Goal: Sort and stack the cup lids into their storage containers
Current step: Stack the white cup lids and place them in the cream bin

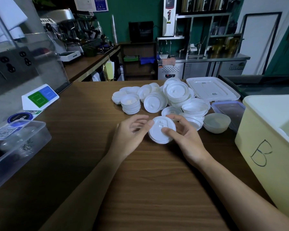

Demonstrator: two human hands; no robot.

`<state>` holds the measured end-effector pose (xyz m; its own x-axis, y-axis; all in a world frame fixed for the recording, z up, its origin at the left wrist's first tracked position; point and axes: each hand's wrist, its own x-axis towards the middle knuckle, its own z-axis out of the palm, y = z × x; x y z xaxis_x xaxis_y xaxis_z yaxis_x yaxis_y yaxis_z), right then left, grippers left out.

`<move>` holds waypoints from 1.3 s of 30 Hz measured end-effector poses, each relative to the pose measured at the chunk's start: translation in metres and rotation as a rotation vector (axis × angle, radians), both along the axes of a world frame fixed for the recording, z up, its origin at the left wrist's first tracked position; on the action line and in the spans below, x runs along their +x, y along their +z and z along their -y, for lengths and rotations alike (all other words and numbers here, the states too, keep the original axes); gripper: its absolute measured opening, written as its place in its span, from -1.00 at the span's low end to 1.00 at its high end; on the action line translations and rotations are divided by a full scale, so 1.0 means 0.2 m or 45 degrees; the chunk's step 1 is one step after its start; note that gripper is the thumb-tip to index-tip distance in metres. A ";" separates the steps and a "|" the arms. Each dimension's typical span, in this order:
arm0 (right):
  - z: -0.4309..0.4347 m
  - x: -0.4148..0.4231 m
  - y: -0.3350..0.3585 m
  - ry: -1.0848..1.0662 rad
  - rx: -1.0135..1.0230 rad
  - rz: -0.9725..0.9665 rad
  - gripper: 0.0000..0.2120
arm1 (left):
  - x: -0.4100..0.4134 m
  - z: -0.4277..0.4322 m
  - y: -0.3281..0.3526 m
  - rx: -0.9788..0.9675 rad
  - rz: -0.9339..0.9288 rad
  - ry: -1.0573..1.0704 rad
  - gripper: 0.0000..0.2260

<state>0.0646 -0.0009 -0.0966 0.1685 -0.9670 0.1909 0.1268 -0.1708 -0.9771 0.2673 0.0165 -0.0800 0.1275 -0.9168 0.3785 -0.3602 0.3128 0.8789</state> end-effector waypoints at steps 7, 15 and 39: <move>0.03 0.00 -0.02 -0.110 0.008 -0.009 -0.68 | 0.16 0.08 -0.10 -0.110 0.830 0.035 -0.87; 0.04 0.00 -0.03 -0.103 0.025 -0.022 -0.68 | 0.14 0.09 -0.10 -0.165 0.788 -0.036 -0.74; 0.04 -0.01 -0.02 -0.137 -0.037 -0.015 -0.65 | 0.01 0.01 0.09 0.111 -0.678 -0.119 -0.64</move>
